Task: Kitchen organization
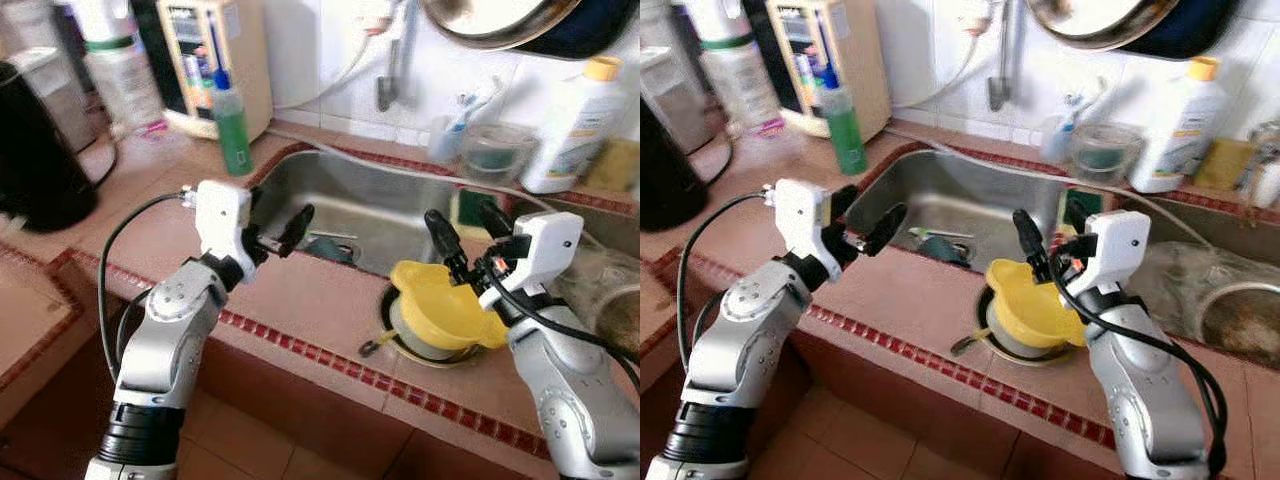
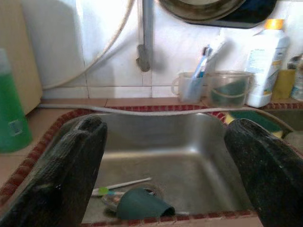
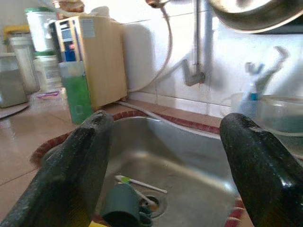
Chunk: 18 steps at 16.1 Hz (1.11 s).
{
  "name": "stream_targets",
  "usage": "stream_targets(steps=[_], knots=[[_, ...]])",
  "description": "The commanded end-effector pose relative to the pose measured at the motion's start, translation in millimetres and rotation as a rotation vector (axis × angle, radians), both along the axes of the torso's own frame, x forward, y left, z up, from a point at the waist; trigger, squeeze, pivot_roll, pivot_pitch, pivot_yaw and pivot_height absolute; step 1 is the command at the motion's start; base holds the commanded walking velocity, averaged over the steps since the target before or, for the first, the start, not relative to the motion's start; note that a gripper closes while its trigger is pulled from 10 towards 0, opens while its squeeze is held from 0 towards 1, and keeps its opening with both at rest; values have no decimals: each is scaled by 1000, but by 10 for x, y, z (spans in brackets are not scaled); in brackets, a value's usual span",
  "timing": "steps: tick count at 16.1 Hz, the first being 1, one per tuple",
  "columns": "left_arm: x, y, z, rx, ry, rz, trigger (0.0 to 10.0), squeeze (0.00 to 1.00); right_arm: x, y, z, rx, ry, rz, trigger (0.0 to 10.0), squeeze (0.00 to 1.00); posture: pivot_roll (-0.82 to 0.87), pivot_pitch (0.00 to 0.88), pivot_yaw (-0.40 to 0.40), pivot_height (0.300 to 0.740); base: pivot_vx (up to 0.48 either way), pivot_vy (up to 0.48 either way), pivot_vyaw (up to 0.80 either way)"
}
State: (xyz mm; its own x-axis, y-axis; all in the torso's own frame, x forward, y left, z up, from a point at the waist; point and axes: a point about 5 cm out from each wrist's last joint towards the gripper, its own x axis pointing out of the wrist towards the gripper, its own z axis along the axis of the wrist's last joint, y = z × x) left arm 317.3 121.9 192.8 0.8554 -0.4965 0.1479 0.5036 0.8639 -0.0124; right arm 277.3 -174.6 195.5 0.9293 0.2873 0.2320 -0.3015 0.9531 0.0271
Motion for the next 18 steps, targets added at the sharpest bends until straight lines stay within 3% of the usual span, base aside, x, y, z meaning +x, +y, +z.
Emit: stream_targets(steps=[1,7,11,15,18], knots=[[-17,-13,45,2,-15,-2,10000,0,14,-22,21,-3,-1,-12,10000,0,-234,0,50,740,0,0,-738],[22,-16,84,-39,-8,5,10000,0,45,-40,40,-13,-11,-10,10000,0,-237,0,42,740,0,-381,-731],[35,46,116,-79,-18,38,10000,0,47,-49,59,-16,-19,6,10000,0,-236,0,35,740,0,-240,0],[44,66,109,-50,12,61,10000,0,21,-54,26,-63,1,55,10000,0,-237,0,32,740,0,0,0],[35,117,137,20,57,59,10000,0,-30,-89,-2,-101,20,106,10000,0,-241,3,33,740,0,0,0]])
